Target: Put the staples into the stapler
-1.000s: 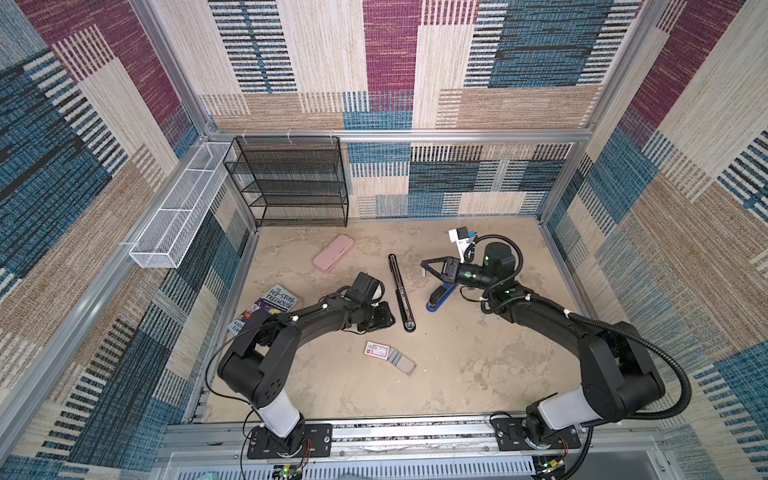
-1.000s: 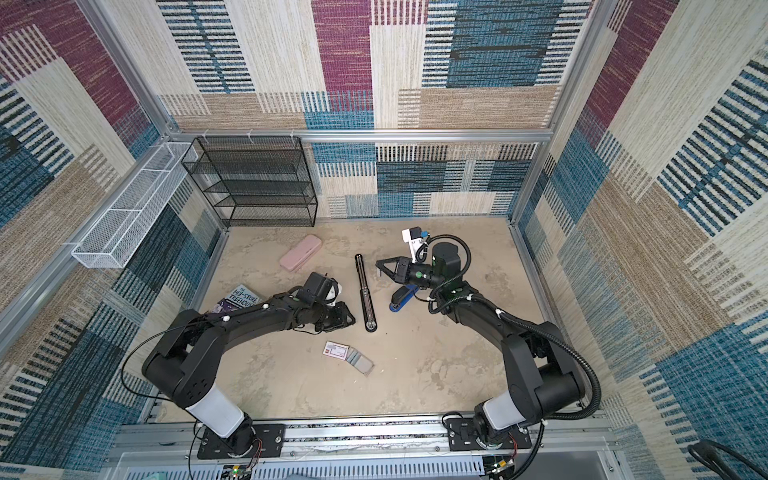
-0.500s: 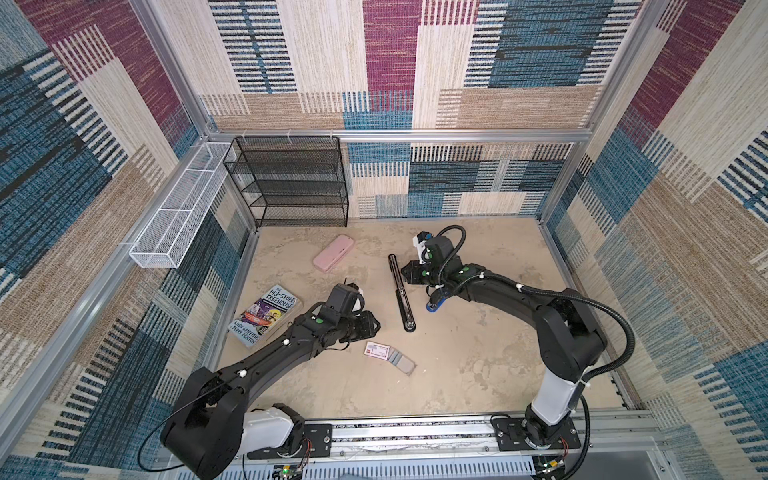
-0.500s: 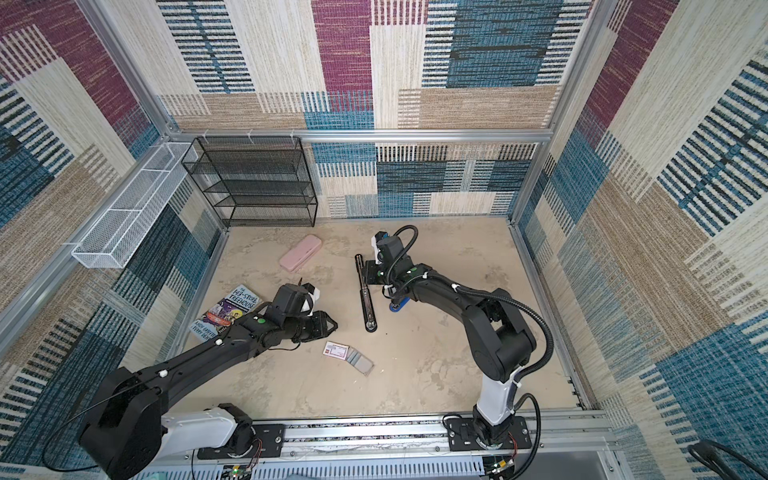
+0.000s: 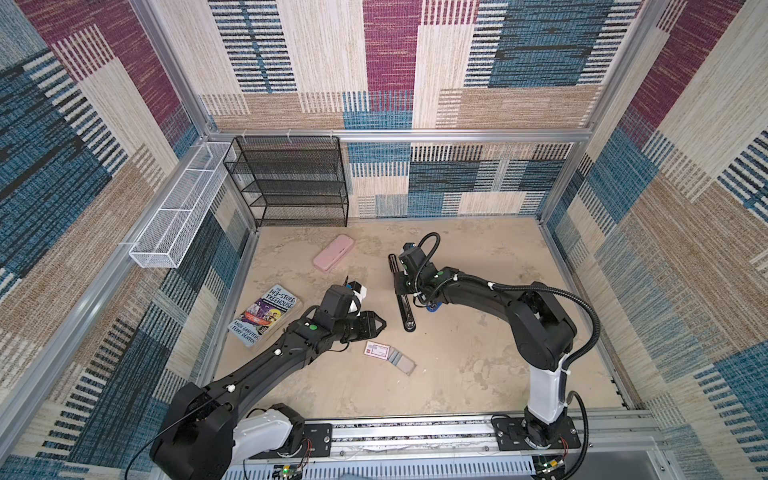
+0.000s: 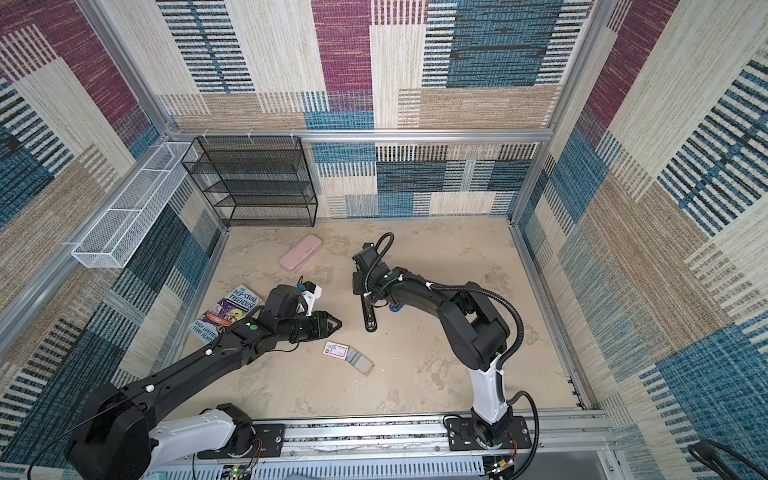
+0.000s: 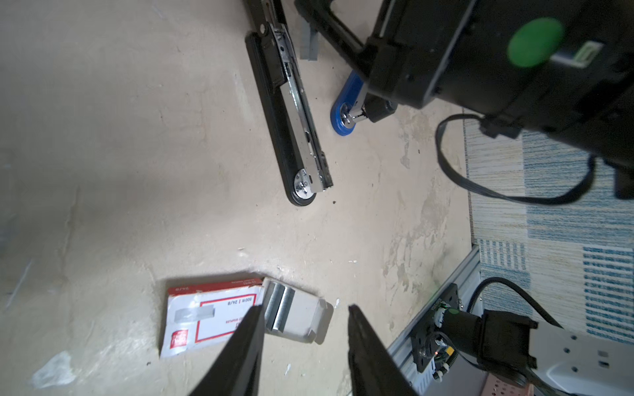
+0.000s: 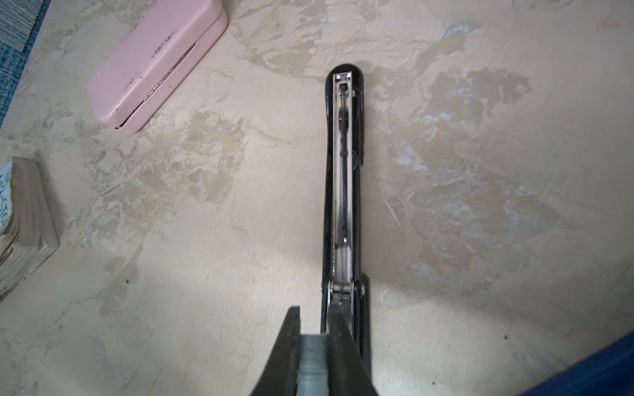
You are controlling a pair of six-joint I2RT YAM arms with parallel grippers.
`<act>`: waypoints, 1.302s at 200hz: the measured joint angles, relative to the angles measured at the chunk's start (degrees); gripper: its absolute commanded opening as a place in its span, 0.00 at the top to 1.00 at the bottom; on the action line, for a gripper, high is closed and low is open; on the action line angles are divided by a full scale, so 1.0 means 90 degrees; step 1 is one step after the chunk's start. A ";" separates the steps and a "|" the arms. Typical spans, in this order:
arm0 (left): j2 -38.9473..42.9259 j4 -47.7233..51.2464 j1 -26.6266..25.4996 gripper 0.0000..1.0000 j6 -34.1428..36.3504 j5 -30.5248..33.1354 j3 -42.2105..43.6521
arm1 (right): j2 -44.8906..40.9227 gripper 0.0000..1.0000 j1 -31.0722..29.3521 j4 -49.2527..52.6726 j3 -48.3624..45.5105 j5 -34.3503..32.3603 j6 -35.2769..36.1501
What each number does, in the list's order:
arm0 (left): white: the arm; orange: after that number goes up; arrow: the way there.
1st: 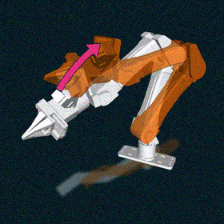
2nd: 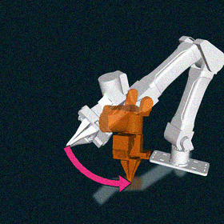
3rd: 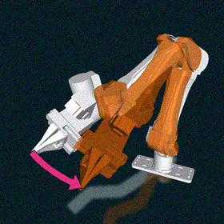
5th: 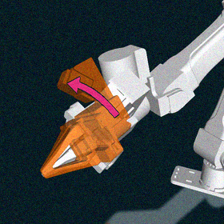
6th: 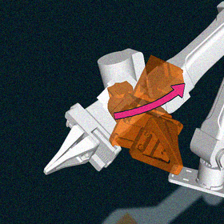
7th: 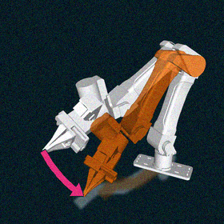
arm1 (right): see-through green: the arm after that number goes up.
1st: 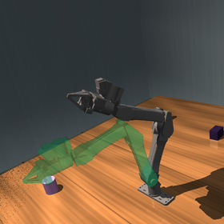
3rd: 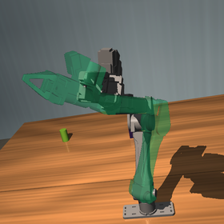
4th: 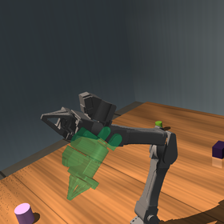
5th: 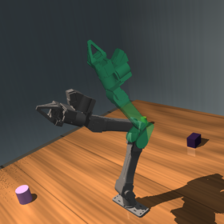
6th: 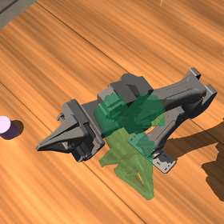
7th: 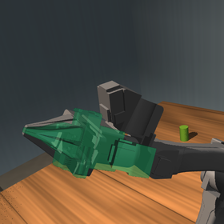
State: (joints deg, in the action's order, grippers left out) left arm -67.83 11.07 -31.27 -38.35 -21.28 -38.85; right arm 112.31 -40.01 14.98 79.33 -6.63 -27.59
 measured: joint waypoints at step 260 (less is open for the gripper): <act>-0.0100 -0.0209 0.0000 0.57 0.0017 -0.0170 0.0180 | 0.0525 0.86 -0.0131 0.0223 0.0265 -0.0542 0.0423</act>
State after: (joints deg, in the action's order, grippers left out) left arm -68.73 9.19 -31.27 -38.20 -22.81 -37.23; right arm 117.03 -41.19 16.99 81.71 -11.51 -23.79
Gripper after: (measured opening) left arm 0.427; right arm 0.156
